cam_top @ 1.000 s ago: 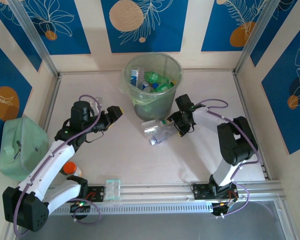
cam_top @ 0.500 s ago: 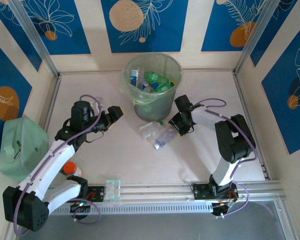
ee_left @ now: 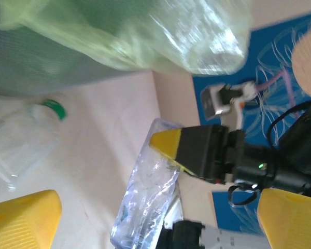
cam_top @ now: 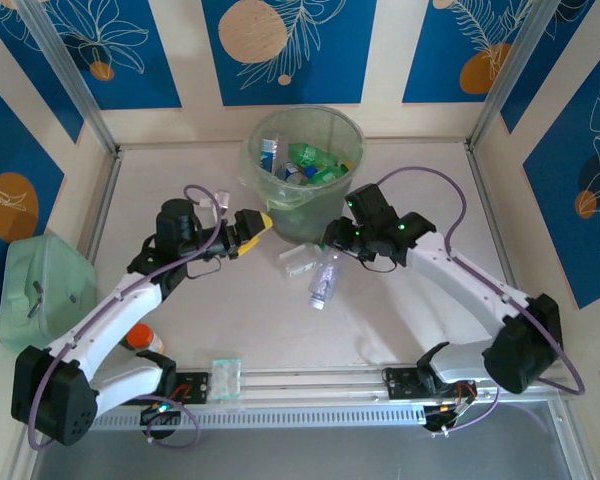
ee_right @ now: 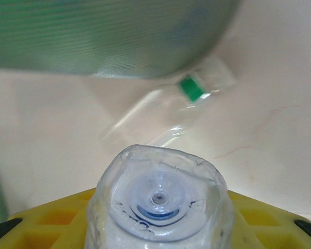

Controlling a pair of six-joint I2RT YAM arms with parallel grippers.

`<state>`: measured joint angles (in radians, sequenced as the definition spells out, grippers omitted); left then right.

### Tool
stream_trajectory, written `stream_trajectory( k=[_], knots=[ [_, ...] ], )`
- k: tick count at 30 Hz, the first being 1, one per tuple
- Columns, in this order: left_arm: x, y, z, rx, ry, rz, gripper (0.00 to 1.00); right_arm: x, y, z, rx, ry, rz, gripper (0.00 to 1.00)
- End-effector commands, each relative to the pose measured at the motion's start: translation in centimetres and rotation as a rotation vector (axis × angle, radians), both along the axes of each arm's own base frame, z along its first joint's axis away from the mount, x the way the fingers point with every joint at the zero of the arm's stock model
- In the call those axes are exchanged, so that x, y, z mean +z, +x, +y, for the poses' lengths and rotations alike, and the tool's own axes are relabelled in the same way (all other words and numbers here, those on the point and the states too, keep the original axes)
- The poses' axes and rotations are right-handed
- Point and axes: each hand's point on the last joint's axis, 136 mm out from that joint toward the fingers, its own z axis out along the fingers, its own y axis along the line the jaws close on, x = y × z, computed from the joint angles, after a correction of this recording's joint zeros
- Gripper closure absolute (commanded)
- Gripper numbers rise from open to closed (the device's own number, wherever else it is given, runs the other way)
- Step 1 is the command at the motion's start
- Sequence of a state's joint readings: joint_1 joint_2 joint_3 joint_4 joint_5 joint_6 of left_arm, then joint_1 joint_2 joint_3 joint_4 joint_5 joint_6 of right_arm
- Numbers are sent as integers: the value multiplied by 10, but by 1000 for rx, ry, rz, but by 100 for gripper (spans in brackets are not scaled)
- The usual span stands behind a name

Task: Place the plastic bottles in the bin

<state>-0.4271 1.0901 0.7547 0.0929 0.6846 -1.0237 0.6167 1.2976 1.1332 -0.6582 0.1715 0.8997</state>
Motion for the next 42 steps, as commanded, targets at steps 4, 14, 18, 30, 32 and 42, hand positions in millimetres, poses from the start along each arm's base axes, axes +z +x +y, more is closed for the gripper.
stream_trajectory(
  k=[4, 14, 18, 30, 32, 42],
  knots=[
    [42, -41, -56, -295, -110, -152, 0, 99, -13, 35, 230, 211, -213, 51],
    [52, -56, -85, -418, -141, -223, 0, 160, -5, 56, 349, 294, -304, 51],
    [54, -56, -87, -427, -159, -228, 1, 156, -4, 60, 367, 291, -283, 51],
    [52, -54, -92, -454, -174, -215, 25, 151, -9, 72, 421, 319, -229, 50],
    [52, -53, -93, -450, -174, -217, 30, 152, -8, 73, 424, 315, -225, 50],
    [62, -42, -95, -407, -177, -230, 44, 164, -4, 67, 389, 310, -252, 34]
  ],
)
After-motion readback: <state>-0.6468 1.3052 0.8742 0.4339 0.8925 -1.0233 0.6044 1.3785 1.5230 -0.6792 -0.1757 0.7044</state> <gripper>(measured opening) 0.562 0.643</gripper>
